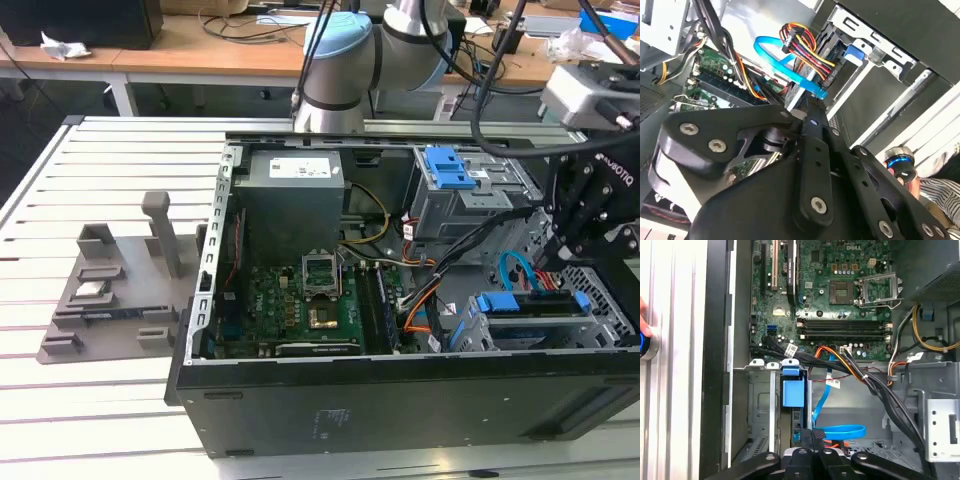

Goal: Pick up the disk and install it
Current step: 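Insert the second disk wire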

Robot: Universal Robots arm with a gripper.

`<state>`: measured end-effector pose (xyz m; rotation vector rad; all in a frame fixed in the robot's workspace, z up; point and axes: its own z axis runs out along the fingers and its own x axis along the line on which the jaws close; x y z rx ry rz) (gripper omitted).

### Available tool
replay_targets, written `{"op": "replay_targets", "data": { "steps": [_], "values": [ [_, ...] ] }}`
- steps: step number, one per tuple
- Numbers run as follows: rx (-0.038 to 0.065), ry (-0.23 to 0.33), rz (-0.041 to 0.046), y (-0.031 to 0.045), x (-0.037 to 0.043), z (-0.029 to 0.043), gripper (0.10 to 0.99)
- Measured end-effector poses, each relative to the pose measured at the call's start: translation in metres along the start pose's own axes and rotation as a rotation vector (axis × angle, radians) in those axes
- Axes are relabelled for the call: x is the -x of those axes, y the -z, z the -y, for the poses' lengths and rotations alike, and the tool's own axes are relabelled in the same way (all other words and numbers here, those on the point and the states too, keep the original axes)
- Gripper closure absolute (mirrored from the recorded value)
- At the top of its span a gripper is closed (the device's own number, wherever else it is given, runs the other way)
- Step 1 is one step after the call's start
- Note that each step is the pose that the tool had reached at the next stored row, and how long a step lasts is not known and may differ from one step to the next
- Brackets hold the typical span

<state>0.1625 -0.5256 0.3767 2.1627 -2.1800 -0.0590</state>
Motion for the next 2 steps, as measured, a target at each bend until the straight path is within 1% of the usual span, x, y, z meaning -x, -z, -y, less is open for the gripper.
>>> {"op": "replay_targets", "data": {
  "steps": [1, 2],
  "values": [
    [0.0, 0.0, 0.0002, 0.004, 0.0001, -0.0003, 0.98],
    [0.0, 0.0, 0.0001, 0.0044, 0.0001, -0.0003, 0.98]
  ]
}}
